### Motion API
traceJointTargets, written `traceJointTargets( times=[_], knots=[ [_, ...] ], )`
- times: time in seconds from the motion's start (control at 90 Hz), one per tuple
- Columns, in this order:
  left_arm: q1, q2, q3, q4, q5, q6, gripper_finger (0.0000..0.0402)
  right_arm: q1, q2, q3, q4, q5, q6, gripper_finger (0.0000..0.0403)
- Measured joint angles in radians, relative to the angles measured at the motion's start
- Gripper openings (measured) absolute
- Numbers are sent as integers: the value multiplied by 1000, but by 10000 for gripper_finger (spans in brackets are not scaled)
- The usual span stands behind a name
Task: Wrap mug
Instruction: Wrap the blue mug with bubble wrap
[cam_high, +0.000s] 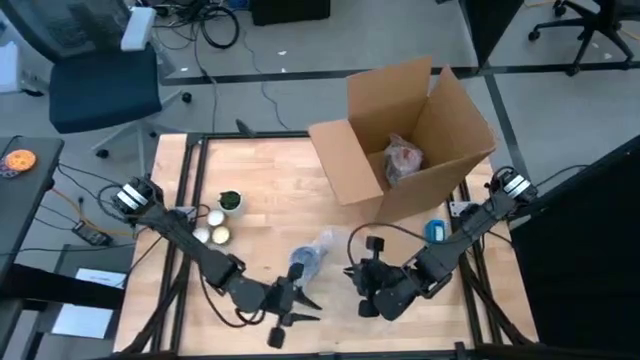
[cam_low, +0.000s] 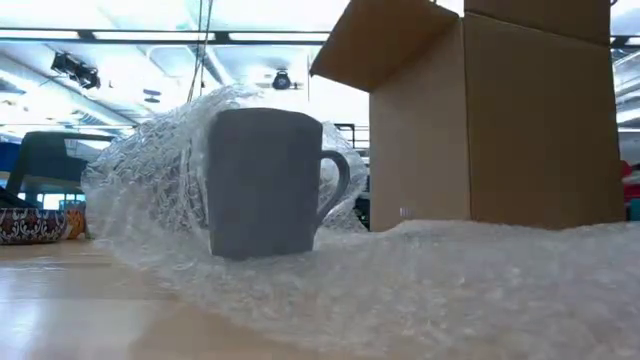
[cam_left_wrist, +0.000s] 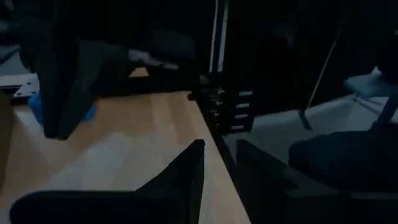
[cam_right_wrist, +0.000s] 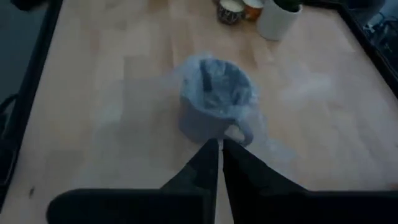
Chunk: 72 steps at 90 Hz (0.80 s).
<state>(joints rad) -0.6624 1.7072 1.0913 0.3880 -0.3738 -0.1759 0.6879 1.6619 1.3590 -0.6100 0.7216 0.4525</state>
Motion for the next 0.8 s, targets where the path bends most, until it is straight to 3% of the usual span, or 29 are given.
traceJointTargets(
  times=[0.211, 0.522, 0.8],
  knots=[
    [27, 204, 201, -45, 0, 39, 77, 93, -82, 0, -217, 34, 201, 0],
    [105, 408, 528, -271, 20, 33, 102, 216, -125, 0, -282, 46, 369, 0],
    [140, 501, 613, -333, 48, -37, 143, 279, -125, 0, -405, 42, 531, 0]
  ],
)
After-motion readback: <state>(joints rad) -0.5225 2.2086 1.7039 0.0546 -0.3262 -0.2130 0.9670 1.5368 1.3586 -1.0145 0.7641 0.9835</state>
